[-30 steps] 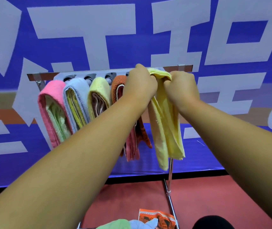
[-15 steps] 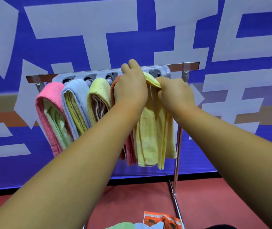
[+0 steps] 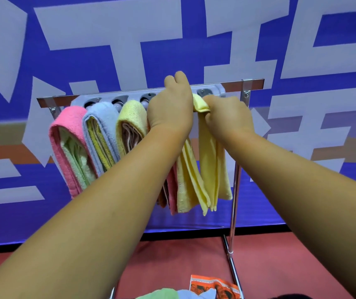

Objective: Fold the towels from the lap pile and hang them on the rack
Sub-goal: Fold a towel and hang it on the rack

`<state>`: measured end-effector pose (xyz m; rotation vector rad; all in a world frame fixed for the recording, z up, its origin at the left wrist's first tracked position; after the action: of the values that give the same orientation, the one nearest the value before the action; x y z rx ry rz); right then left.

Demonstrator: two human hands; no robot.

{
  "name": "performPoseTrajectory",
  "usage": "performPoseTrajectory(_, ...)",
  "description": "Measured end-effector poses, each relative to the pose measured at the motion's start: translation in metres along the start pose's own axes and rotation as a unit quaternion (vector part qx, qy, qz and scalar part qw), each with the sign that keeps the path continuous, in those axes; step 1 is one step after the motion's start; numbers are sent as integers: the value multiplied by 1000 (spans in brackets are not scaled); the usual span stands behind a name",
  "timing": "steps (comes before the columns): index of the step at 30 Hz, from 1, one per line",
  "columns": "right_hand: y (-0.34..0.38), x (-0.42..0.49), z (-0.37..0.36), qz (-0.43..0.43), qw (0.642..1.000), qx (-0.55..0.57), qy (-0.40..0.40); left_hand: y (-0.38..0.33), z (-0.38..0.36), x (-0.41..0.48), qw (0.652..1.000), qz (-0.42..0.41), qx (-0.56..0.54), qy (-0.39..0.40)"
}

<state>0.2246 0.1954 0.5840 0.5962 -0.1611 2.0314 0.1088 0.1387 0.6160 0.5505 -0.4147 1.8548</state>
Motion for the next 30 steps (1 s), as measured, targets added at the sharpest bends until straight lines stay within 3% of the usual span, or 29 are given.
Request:
performPoseTrajectory(5,-13,-13,-21,3,999,-24,30,-1,-16,-2,997,-24,-2,80)
performPoseTrajectory(11,-17,-16,-28,-7,1000,-10,23,-5,-28,-7,993,-27,-81,84)
performPoseTrajectory(17,-21,-27,-46,-44,987,156,18,1,-49,-28,979,23,-172,107)
performPoseTrajectory(24,-20,-52,-106,-81,932,329,125,7,-110,-69,949,55,-213,224)
performPoseTrajectory(30,-17,-68,-135,-65,916,370,142,17,-157,-91,937,52,-184,293)
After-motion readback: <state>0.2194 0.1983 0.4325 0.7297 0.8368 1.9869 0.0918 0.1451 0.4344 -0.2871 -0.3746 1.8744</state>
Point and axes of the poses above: each hand's wrist, its own x-axis towards the middle knuckle, its own z-axis out of the back of the hand, y = z × x, the point moved 3 cm from there along x, towards the middle knuckle, and after that the axes turned 14 degrees about y, right-handed, at the moved point
